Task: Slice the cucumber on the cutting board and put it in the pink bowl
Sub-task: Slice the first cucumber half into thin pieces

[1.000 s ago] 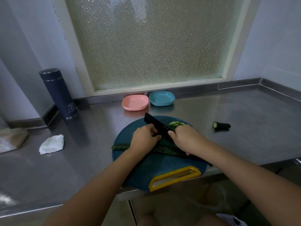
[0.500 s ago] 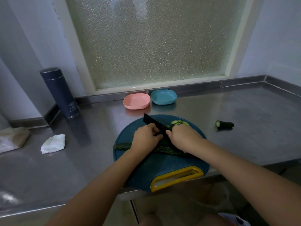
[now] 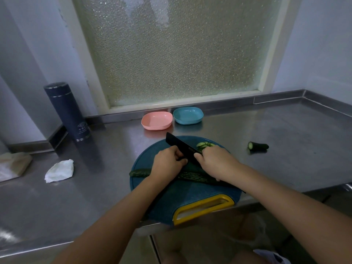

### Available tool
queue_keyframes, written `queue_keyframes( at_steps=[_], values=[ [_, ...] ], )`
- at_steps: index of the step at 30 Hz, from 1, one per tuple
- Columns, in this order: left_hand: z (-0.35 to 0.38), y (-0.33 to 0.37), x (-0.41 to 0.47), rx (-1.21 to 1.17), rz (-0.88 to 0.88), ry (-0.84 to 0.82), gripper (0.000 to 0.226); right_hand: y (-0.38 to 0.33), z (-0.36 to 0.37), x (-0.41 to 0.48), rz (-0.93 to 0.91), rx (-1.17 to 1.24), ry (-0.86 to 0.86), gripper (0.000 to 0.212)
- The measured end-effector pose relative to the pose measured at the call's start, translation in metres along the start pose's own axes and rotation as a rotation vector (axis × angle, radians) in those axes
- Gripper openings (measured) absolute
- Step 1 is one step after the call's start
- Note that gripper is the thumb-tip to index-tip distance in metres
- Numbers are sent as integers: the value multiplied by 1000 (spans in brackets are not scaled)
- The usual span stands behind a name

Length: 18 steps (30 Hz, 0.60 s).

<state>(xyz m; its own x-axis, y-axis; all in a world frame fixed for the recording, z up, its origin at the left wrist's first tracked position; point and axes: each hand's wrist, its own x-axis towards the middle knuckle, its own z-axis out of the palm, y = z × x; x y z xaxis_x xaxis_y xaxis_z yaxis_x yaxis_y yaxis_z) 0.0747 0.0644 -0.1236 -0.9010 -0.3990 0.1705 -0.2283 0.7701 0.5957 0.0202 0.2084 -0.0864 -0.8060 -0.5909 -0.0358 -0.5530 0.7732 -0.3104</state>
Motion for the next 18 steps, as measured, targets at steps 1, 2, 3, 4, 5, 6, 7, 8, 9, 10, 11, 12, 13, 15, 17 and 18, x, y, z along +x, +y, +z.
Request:
queue_keyframes(
  at_steps=[1, 2, 3, 4, 5, 6, 7, 8, 9, 10, 11, 12, 13, 15, 17, 18],
  values=[
    [0, 0, 0, 0, 0, -1, 18, 0, 1, 0, 1, 3, -6, 49],
    [0, -1, 0, 1, 1, -1, 19, 0, 1, 1, 5, 11, -15, 50],
    [0, -1, 0, 2, 1, -1, 19, 0, 1, 1, 12, 24, -26, 51],
    [0, -1, 0, 3, 0, -1, 19, 0, 0, 1, 18, 37, -35, 53],
    [0, -1, 0, 4, -1, -1, 19, 0, 0, 1, 22, 46, -40, 53],
    [0, -1, 1, 5, -2, 0, 19, 0, 0, 2, 25, 55, -45, 54],
    [1, -1, 1, 7, -2, 2, 19, -1, 1, 3, 26, 62, -49, 54],
    [1, -1, 1, 10, -2, 5, 19, -1, 2, 5, 27, 64, -52, 54],
    [1, -1, 1, 15, -2, 8, 19, -3, 4, 7, 27, 62, -55, 53],
    [1, -2, 1, 19, -4, 11, 18, -4, 7, 9, 26, 55, -58, 53],
    [1, -2, 1, 21, -5, 14, 18, -5, 10, 11, 25, 48, -61, 52],
    [1, -2, 1, 22, -4, 18, 17, -7, 12, 13, 25, 43, -61, 51],
    [1, -2, 1, 25, -2, 21, 16, -8, 13, 14, 24, 40, -59, 50],
    [1, -1, 0, 36, 10, 17, 16, -10, 13, 16, 22, 42, -48, 47],
    [0, -1, -1, 57, 32, -11, 19, -11, 11, 15, 26, 48, -39, 46],
    [0, -2, -1, 72, 46, -33, 22, -10, 10, 15, 28, 43, -37, 46]
  ],
)
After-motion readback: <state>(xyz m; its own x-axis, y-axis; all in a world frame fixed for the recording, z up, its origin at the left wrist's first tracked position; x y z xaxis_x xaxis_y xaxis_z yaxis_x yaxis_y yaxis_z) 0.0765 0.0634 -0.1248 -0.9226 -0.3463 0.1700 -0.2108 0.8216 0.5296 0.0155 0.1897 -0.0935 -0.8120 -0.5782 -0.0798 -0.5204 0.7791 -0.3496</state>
